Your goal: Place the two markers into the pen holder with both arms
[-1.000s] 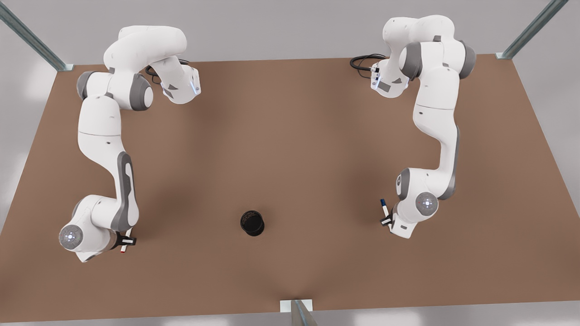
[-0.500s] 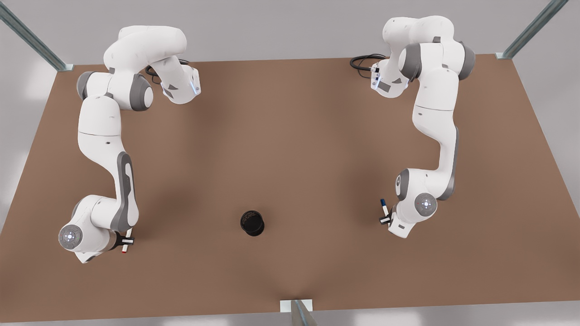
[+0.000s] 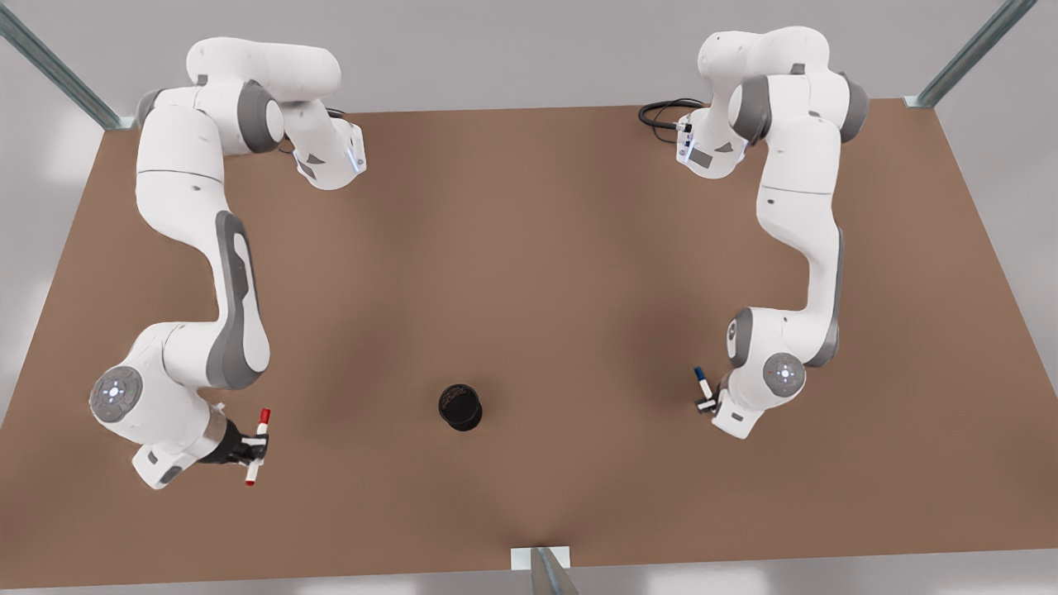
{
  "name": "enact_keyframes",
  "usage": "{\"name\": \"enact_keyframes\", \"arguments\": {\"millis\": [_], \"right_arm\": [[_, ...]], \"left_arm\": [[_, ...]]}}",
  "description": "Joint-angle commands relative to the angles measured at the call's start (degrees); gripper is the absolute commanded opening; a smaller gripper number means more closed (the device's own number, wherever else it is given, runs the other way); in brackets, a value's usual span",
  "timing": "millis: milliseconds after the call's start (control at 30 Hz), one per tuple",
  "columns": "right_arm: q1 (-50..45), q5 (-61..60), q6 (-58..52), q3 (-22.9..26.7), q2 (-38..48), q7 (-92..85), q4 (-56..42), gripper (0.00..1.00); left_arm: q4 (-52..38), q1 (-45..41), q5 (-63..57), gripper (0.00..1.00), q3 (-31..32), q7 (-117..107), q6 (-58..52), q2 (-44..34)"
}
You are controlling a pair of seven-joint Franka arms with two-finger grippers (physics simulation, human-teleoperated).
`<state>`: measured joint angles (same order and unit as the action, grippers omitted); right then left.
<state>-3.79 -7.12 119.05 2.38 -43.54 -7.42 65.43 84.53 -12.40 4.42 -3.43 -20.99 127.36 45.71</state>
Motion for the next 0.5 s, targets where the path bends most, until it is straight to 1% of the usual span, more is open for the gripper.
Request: {"name": "enact_keyframes", "arguments": {"millis": [0, 67, 133, 267, 300, 367, 400, 467], "right_arm": [[-2.8, 0.3, 8.7, -0.4, 0.6, 6.0, 0.1, 0.25], [-8.2, 0.4, 14.2, -0.4, 0.6, 13.6, 0.1, 0.25], [-12.8, 0.7, 18.2, -0.2, 0.5, 20.5, 0.1, 0.25], [-19.4, 9.3, 21.7, -0.2, 0.8, 39.7, 0.6, 0.25], [-21.4, 11.8, 22.1, -0.2, 1.8, 47.1, 2.4, 0.25], [-22.9, 16.7, 31.8, -0.3, 5.2, 53.5, 12.3, 0.25], [-23.8, 17.1, 32.7, -0.2, 6.0, 55.7, 14.3, 0.25], [-24.5, 24.2, 35.0, -0.2, 5.2, 63.0, 14.7, 0.25]], "left_arm": [[-0.8, 0.0, 0.7, 0.21, 0.0, 3.1, -5.9, -0.7], [-2.4, 0.1, 0.7, 0.21, 0.0, 4.9, -8.7, -1.6], [-2.7, -0.1, 0.7, 0.21, 0.0, 6.5, -8.8, -2.5], [-3.2, 0.4, 1.1, 0.21, 0.1, 11.5, -10.4, -4.9], [-3.2, 0.4, 1.2, 0.21, 0.2, 12.0, -10.4, -5.3], [-3.2, 0.2, 1.2, 0.21, 0.3, 12.1, -10.5, -5.8], [-3.2, -0.1, 1.2, 0.21, 0.3, 12.1, -10.5, -5.8], [-3.2, -0.1, 1.2, 0.21, 0.3, 12.1, -10.5, -5.8]]}}
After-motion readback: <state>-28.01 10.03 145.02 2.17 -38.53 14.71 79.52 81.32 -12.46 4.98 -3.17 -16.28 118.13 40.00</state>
